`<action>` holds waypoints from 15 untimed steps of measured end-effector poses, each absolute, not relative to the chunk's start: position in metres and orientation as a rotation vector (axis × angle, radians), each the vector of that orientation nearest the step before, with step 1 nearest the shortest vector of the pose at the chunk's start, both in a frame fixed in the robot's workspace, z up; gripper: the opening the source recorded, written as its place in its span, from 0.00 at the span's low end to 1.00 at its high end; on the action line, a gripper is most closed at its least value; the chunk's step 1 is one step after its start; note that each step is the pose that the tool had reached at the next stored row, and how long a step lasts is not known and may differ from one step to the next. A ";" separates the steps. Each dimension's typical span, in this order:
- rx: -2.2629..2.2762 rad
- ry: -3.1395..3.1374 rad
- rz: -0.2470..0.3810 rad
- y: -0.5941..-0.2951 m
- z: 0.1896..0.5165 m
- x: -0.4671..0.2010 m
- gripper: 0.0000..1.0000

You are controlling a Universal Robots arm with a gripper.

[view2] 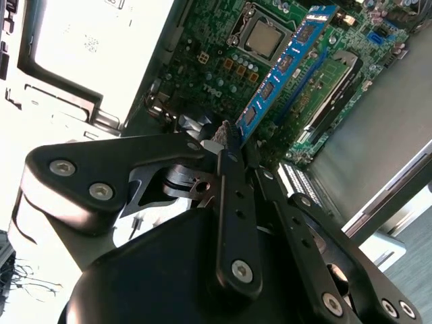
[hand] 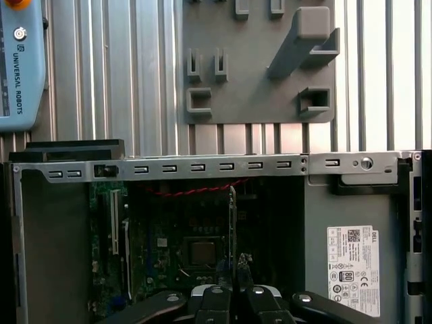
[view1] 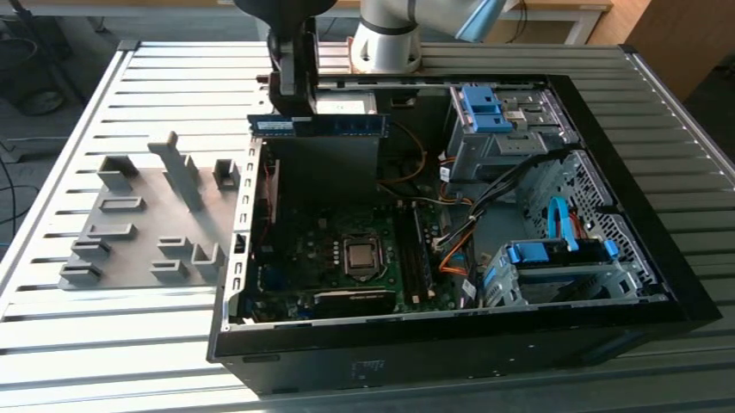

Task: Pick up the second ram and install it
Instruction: 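Pick up the second ram and move it above second insertion slot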

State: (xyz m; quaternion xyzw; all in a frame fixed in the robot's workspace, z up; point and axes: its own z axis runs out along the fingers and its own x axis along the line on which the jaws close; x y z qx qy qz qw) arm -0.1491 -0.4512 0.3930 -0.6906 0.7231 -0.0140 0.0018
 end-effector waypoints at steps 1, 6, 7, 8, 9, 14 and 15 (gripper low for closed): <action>-2.167 2.269 -0.044 -0.451 0.393 -0.149 0.14; -2.167 2.269 -0.044 -0.451 0.393 -0.149 0.14; -2.167 2.269 -0.044 -0.451 0.393 -0.149 0.14; -2.167 2.269 -0.044 -0.451 0.393 -0.149 0.14; -2.167 2.269 -0.044 -0.451 0.393 -0.149 0.14; -2.167 2.269 -0.044 -0.451 0.393 -0.146 0.14; -2.167 2.270 -0.044 -0.451 0.393 -0.145 0.14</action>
